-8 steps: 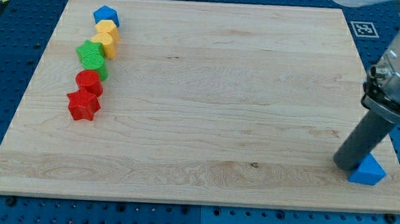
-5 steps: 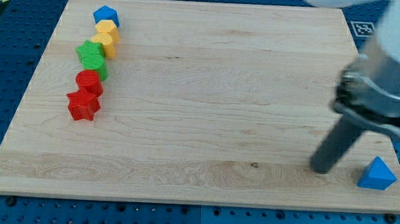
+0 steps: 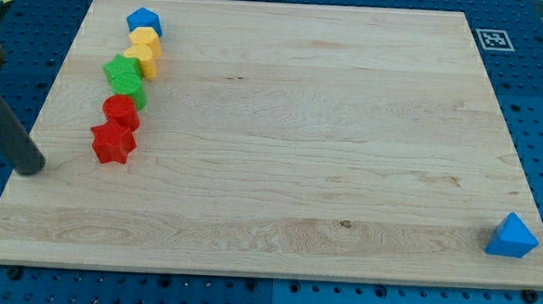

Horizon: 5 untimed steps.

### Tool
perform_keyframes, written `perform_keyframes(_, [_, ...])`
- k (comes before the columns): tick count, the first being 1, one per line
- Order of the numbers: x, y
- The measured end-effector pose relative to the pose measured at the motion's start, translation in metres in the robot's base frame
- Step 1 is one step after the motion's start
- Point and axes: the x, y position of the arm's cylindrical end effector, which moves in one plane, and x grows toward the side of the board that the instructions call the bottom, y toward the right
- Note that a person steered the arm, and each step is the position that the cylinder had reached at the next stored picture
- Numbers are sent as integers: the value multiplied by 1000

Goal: Push red star into the blue triangle

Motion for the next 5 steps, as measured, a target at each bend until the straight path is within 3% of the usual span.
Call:
perform_keyframes(1, [-29,24])
perform_keyframes(3, [-24,167])
perform_keyframes(4, [-24,167])
perform_keyframes(5, [-24,128])
